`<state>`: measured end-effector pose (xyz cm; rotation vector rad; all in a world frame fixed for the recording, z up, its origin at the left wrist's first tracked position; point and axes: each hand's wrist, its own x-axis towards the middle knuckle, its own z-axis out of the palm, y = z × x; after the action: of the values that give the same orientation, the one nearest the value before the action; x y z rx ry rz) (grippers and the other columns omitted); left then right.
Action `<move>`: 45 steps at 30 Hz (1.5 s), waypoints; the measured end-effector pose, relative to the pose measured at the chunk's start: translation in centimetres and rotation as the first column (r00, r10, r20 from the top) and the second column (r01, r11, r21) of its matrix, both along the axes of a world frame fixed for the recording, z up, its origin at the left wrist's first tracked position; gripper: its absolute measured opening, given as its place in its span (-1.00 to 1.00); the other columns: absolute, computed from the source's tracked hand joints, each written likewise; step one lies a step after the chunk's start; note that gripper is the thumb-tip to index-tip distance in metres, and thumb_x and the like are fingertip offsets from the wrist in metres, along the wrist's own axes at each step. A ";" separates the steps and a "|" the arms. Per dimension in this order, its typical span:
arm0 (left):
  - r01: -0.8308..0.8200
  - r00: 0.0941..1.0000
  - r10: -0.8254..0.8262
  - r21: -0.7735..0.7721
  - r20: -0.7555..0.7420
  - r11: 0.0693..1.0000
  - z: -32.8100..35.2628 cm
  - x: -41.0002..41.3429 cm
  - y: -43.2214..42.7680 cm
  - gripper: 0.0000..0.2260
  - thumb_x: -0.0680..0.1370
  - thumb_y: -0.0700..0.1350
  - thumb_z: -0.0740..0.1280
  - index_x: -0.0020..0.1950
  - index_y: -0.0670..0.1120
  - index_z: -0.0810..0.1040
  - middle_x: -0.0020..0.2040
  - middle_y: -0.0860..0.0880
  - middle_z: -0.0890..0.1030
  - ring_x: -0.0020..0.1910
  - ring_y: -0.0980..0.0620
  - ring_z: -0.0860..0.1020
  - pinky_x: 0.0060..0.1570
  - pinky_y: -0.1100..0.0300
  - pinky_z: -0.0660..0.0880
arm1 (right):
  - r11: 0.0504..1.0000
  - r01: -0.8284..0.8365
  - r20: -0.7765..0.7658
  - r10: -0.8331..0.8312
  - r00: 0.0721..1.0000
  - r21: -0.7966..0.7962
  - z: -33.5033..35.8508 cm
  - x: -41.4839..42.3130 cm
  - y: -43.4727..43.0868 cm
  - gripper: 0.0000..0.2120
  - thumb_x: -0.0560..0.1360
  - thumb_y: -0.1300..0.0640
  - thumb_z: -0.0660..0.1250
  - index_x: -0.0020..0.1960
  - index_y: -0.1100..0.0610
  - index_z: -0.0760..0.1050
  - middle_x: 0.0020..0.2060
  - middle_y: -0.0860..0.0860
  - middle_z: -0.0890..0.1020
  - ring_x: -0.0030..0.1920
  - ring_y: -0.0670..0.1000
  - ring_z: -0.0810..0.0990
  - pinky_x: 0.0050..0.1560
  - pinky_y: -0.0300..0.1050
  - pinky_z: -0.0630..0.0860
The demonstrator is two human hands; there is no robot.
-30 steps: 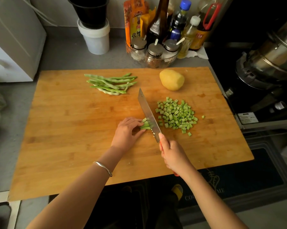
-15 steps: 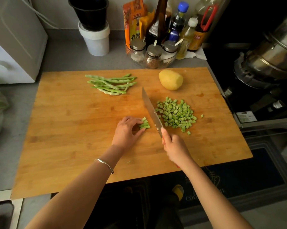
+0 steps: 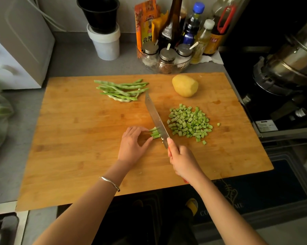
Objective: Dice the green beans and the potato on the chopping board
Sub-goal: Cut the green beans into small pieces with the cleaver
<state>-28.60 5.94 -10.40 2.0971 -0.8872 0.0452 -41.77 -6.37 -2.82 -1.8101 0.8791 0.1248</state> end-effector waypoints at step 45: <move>0.009 0.999 -0.007 0.054 -0.035 0.998 0.1 -0.1 -0.9 -0.85 0.42 -0.14 0.49 -0.03 -0.10 0.66 0.00 0.05 0.66 0.07 0.04 0.53 0.12 0.09 0.45 | 0.999 -0.018 -0.093 0.014 0.996 -0.049 -0.1 0.4 0.3 -0.43 0.61 -0.27 -0.02 -0.36 0.10 0.34 -0.60 -0.10 0.32 -0.55 -0.04 0.29 -0.44 -0.14 0.24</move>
<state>-28.72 5.02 -10.27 2.1378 -0.8850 -0.0204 -41.35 -6.08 -2.88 -1.8699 0.9401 0.1999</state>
